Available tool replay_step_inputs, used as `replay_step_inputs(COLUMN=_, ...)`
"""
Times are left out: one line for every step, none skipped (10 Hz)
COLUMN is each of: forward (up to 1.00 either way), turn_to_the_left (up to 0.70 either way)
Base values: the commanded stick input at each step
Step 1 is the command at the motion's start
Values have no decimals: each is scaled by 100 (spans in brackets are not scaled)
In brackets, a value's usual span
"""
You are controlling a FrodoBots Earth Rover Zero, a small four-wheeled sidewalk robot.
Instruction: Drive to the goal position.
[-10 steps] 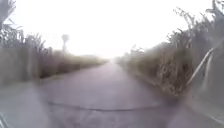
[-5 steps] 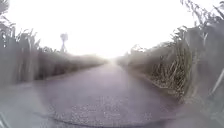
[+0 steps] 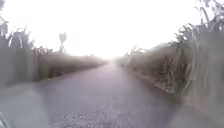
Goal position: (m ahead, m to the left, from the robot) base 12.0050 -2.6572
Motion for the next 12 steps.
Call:
replay_step_inputs(forward=70, turn_to_the_left=-14)
replay_step_inputs(forward=70, turn_to_the_left=-14)
replay_step_inputs(forward=70, turn_to_the_left=-14)
replay_step_inputs(forward=70, turn_to_the_left=-14)
replay_step_inputs(forward=70, turn_to_the_left=-14)
replay_step_inputs(forward=70, turn_to_the_left=-12)
replay_step_inputs(forward=70, turn_to_the_left=-6)
replay_step_inputs(forward=70, turn_to_the_left=-1)
replay_step_inputs(forward=70, turn_to_the_left=0)
replay_step_inputs(forward=70, turn_to_the_left=0)
replay_step_inputs(forward=70, turn_to_the_left=0)
replay_step_inputs(forward=70, turn_to_the_left=0)
